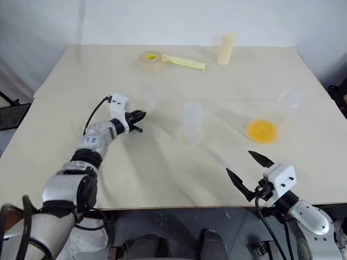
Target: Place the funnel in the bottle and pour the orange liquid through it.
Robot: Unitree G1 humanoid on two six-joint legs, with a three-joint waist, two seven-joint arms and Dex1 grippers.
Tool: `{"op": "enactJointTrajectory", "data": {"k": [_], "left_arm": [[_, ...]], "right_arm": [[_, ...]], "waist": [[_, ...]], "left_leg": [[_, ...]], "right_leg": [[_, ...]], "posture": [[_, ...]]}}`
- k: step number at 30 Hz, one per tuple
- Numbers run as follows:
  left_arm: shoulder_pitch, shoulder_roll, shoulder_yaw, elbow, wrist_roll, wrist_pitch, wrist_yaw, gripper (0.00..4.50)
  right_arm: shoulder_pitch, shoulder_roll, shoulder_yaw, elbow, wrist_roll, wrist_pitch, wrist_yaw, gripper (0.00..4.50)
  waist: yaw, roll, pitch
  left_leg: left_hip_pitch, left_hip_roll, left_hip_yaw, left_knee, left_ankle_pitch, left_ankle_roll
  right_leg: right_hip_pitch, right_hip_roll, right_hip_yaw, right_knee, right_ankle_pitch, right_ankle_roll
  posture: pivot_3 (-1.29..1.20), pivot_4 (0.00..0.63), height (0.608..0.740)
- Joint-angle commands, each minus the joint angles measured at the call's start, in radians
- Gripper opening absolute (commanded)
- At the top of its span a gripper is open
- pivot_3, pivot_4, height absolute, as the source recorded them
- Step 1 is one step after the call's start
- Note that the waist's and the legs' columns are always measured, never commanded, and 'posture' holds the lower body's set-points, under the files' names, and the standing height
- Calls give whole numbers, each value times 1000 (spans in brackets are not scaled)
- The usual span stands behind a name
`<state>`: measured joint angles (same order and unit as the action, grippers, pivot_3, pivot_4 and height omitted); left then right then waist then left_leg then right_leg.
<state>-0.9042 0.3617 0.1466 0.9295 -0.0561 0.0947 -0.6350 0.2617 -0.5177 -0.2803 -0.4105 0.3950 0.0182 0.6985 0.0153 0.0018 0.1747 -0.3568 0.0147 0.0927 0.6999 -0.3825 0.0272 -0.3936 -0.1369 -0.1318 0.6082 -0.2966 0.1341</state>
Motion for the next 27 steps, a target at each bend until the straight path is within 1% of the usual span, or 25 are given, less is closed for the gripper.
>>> {"op": "enactJointTrajectory", "data": {"k": [1,3,5,7,10,15,17,18,19,20,27], "left_arm": [[138,38,-34,-348,-58,183,-87,86],[241,65,-46,-538,-90,305,-110,86],[327,81,-46,-688,-128,395,-120,86],[380,92,-46,-782,-154,476,-114,86],[435,99,-46,-876,-182,550,-99,86],[485,126,-60,-948,-199,620,-93,86],[486,148,-51,-956,-217,649,-105,818],[485,157,-47,-958,-224,658,-108,1014],[483,172,-51,-961,-225,680,-107,1342],[481,180,-50,-962,-228,683,-107,1579],[477,230,-48,-969,-248,685,-118,3819]], "right_arm": [[-13,-12,-7,3,9,-15,16,4500],[-22,-12,-4,12,10,-17,23,4500],[-30,-14,-2,22,11,-20,32,4500],[-41,-16,2,35,11,-24,42,4500],[-56,-15,3,52,10,-31,55,4500],[-72,-16,8,78,9,-47,77,4500],[-78,-13,10,84,7,-51,81,4500],[-79,-12,11,86,6,-52,82,4500],[-81,-11,12,88,5,-53,84,4500],[-83,-11,13,89,5,-53,85,4500],[-100,-13,21,101,5,-56,88,4500]], "waist": [[0,0,0],[-1,0,0],[3,0,0],[8,0,0],[12,0,0],[9,0,0],[8,1,-1],[9,1,-1],[8,1,-1],[7,1,-1],[7,1,-1]], "left_leg": [[0,0,0,0,0,0],[0,0,-1,0,0,0],[1,0,-1,1,0,0],[1,0,-1,1,0,0],[1,0,-2,3,0,0],[2,0,-3,3,0,0],[3,0,-3,2,0,0],[3,0,-3,2,0,0],[3,0,-3,2,0,0],[3,0,-3,2,0,0],[4,0,-3,1,0,0]], "right_leg": [[0,-1,0,0,0,0],[0,-1,0,2,0,0],[0,-1,1,3,0,0],[0,-2,2,3,0,0],[2,-2,3,3,0,0],[1,-2,4,3,0,0],[1,-2,5,3,0,0],[1,-2,5,3,0,0],[1,-2,5,3,0,0],[1,-2,5,3,0,-1],[1,-2,7,3,0,-1]], "posture": [[0,150,740],[0,150,740],[0,150,740],[0,150,740],[0,150,740],[0,150,740],[0,150,740],[0,150,740],[0,150,740],[0,150,740],[0,150,740]]}}
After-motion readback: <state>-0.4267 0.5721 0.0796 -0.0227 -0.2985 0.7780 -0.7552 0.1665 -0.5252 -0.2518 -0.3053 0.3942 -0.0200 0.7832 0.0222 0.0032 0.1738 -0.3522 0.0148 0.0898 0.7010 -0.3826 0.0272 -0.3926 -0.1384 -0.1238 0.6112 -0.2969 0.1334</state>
